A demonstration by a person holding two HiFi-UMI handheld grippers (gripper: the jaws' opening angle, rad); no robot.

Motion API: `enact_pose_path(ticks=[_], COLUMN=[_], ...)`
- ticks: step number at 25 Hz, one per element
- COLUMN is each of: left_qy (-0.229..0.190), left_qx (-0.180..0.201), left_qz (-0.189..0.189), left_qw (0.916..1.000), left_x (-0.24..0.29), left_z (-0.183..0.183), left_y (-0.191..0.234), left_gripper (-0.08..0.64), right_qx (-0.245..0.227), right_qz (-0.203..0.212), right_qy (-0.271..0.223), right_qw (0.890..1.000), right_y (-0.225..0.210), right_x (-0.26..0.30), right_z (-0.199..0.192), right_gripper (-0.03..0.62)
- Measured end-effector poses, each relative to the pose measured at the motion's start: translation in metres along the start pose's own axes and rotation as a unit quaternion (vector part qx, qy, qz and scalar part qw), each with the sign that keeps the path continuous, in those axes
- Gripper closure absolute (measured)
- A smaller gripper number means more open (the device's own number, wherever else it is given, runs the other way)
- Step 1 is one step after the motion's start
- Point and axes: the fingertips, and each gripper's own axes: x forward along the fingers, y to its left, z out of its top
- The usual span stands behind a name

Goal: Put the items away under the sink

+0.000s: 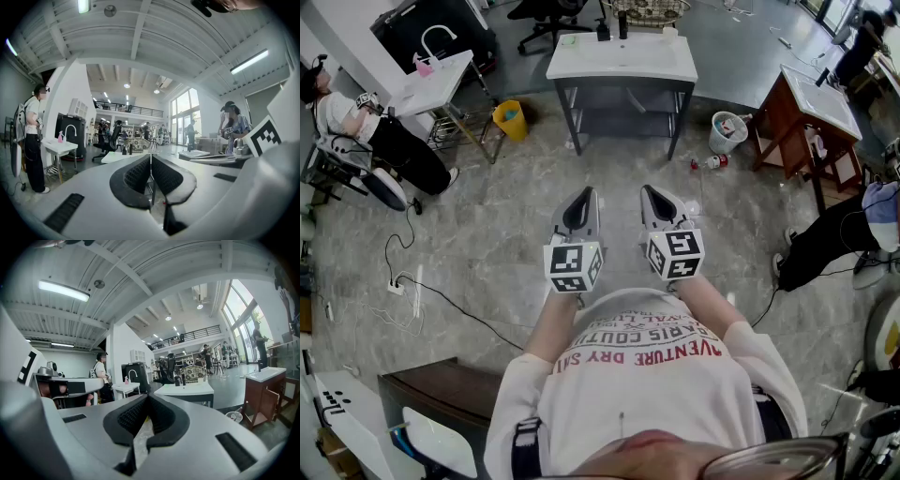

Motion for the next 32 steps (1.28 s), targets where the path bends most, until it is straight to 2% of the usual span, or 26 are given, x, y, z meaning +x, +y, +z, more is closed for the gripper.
enact_pose_path(ticks=[13,19,26,32], left_qy=[0.01,0.03,0.047,0.056], left_qx=[-0.014,-0.021,-0.032,-0.023], left_qz=[-0.001,0.002,0.026,0.057], left_qw=[0.9998,0.9993,0.9981,0.9966], left_x=[0.021,0.026,0.049,0.093], left_z=[-0.006,-0.023,-0.042,-0.046], left_y=[0.026,0.042,0.057,0.092], left_gripper=[0.532,0.532,0.532,0.532], right_qx=[0.008,0.012,0.018,0.027], right_qz=[-0.01,-0.012,0.001,0.024], right_qy=[0.008,0.036,0.063,0.06], right_qw=[1.0,0.999,0.998,0.998], right_y=[-0.001,-0.001,-0.024,-0.046], right_x=[0.03,0.042,0.073,0.138], right_z=[-0.002,-0.02,-0.038,-0.037], right_gripper=[0.567,0.566,0.566,0.566])
